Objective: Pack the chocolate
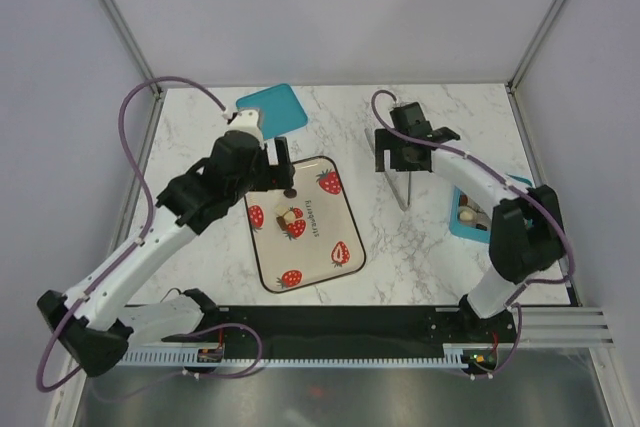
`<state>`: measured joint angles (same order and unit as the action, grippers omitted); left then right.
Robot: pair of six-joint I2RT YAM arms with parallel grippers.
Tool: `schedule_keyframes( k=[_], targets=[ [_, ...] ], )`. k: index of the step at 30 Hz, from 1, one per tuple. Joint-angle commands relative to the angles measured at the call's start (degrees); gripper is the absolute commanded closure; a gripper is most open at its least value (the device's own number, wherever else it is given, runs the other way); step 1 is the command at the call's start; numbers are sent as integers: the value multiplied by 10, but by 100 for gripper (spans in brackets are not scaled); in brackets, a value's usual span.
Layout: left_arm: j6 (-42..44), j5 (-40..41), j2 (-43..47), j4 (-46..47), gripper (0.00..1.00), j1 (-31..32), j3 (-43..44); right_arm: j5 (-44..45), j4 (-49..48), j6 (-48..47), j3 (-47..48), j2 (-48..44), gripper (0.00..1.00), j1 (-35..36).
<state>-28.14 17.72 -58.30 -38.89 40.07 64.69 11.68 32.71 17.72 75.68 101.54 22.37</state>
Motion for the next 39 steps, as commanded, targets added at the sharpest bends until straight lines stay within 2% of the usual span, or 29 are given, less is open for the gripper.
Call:
schedule_keyframes(
  k=[1,7,11,12,14,17,22,26,32,39],
  targets=[
    [60,29,-81,35,0,-48,73,-37,3,56,-47,-134,2,20],
    [179,-29,-269,101,5,-150,166,-108,-51,99,-142,-314,4,43],
    [309,-103,-377,140,10,-156,223,-116,-57,108,-177,-403,5,43],
    [332,-111,-397,141,14,-156,250,-139,-57,107,-185,-430,5,43],
    [398,-124,-466,131,30,-156,280,-148,-59,102,-192,-454,5,43],
    [450,-114,-554,114,30,-157,344,-153,-59,104,-209,-491,6,43],
    [473,-124,-657,115,31,-175,431,-149,-47,101,-233,-520,7,43],
    [481,-143,-704,116,33,-186,475,-155,-30,98,-232,-521,7,43],
    [488,-139,-748,122,34,-203,510,-147,-15,72,-210,-514,7,43],
    [490,-163,-777,129,35,-216,512,-120,-13,65,-213,-513,7,43]
  ],
)
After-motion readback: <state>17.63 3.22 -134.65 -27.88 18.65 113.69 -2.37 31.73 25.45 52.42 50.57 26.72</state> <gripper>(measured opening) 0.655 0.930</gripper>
